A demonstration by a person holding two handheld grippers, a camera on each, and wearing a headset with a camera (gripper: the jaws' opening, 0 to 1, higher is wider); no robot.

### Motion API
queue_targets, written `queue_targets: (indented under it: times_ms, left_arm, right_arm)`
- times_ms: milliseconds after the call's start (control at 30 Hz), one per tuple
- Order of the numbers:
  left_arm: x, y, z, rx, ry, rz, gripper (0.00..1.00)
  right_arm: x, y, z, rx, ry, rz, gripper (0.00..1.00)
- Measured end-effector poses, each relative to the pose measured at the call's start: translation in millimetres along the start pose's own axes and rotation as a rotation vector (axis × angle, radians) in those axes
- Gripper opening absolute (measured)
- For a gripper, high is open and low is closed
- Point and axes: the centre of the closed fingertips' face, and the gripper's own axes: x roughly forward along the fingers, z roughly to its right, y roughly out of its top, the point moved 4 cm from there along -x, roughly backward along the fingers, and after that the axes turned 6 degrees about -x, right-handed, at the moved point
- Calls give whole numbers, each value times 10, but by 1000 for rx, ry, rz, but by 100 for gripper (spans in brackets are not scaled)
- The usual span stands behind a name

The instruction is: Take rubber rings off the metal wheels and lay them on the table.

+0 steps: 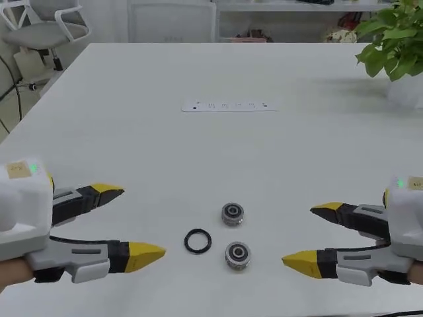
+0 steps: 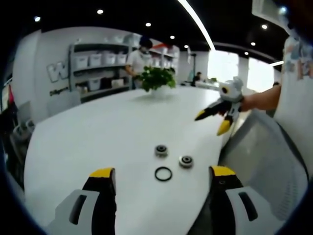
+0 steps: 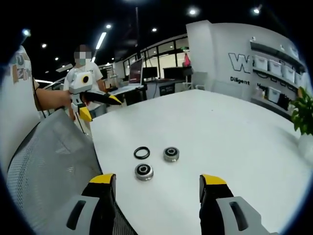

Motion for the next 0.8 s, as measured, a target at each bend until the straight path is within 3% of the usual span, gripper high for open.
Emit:
queue_targets:
  times_ms: [800]
  left_arm:
    - [-105,-34,93,-12,33,13,79]
  right_arm:
    - [-114,-20,-110,-43,-10,-17,71]
